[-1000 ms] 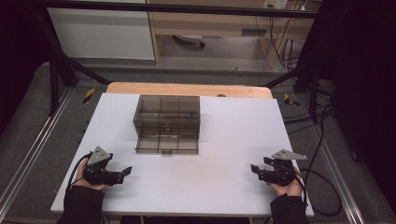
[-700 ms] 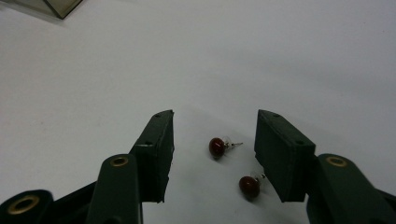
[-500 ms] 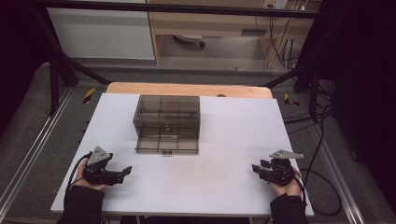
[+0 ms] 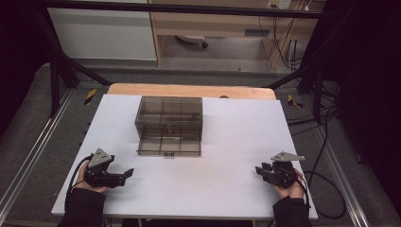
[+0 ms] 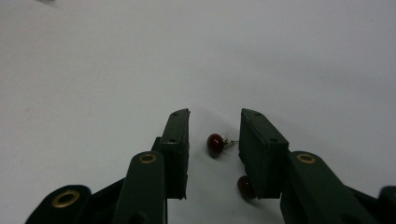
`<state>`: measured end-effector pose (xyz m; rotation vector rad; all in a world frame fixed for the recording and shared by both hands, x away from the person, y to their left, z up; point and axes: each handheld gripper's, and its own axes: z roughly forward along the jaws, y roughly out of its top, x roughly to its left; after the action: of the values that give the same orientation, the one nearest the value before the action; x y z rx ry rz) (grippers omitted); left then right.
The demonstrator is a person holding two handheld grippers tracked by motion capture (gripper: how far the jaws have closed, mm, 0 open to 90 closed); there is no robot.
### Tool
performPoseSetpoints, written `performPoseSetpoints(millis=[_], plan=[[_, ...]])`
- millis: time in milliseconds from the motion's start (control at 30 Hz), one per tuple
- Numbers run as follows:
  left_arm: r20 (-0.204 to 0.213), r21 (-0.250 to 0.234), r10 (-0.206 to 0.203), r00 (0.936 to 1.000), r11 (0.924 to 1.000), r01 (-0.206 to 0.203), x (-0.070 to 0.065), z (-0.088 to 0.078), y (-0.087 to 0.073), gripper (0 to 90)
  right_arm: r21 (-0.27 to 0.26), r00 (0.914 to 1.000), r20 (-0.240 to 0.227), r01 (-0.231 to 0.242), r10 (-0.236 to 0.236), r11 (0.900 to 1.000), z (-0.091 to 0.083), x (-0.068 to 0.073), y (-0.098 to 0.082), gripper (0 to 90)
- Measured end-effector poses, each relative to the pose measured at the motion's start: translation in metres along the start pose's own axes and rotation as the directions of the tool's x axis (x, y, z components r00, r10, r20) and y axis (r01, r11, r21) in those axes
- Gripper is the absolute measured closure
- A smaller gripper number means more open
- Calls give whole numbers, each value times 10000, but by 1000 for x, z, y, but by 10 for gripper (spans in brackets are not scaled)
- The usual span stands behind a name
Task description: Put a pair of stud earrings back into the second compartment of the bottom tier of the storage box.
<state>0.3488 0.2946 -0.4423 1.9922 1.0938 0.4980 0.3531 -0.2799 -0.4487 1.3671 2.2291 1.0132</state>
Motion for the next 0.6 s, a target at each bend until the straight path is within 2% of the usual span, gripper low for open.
performPoseSetpoints(millis=[600], plan=[[9,-10,-2,10000,10000,2,0,0,0,61,81,9996,119,245,-246,9997,1,0,0,725]])
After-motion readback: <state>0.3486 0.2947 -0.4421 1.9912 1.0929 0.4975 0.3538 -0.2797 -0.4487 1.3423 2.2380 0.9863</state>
